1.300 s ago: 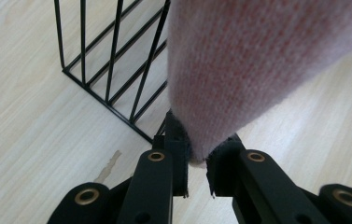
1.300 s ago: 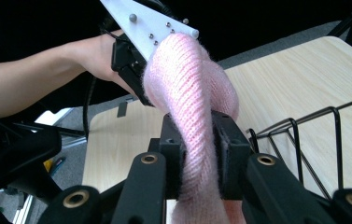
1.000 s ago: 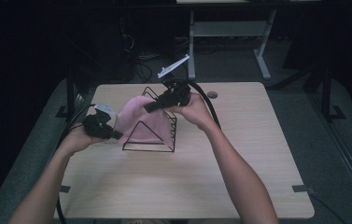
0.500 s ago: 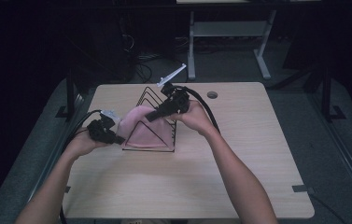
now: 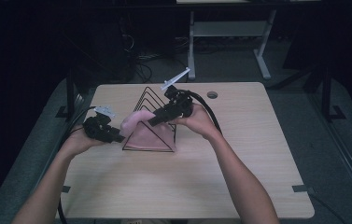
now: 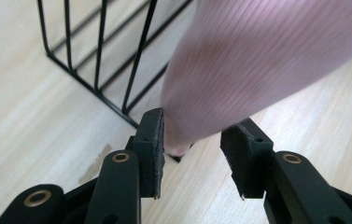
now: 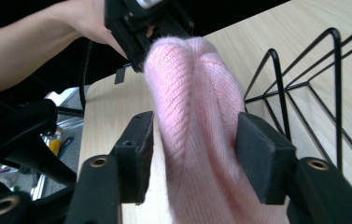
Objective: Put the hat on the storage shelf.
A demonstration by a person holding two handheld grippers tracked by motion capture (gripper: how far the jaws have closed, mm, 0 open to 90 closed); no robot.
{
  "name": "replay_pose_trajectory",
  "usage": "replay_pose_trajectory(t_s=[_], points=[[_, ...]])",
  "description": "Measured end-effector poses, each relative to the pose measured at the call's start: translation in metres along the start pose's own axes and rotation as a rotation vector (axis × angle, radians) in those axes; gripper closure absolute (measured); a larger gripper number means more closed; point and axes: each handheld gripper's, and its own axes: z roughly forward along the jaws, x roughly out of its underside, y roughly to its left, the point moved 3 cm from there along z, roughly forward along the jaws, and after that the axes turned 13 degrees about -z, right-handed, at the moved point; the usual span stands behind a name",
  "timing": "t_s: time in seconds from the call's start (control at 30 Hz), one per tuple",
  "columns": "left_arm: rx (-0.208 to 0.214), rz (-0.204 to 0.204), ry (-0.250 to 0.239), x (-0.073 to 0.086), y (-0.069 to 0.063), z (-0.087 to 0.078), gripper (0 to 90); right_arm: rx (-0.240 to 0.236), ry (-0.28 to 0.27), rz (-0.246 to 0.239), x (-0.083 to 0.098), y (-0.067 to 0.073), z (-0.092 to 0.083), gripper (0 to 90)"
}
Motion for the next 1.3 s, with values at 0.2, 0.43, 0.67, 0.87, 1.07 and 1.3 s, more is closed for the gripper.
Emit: replay_pose_trajectory(t_s=[0.2,0.43,0.67,0.87,1.07,1.3], points=[[-0.002,0.035,0.006,-0.003,-0.003,-0.005,85.7,-0.005,-0.039,0.006,0.008,0.001,-0.008,67.5],[-0.003,0.007,0.012,0.003,0.001,-0.008,87.4,0.015,-0.056,-0.041,-0.003,0.002,-0.004,81.8],[-0.021,-0.007,0.032,0.006,0.006,-0.005,87.9,0.011,-0.037,-0.058,-0.008,0.001,0.004,81.9],[-0.034,-0.018,0.053,0.005,0.007,0.003,88.1,0.011,-0.033,-0.045,-0.003,-0.003,0.007,81.7],[-0.038,-0.031,0.059,0.005,0.009,0.003,88.2,0.008,-0.032,-0.038,0.004,-0.003,0.008,81.6],[0.004,-0.033,0.060,0.006,0.001,-0.003,82.8,0.004,-0.065,-0.032,0.007,0.001,0.000,58.0]])
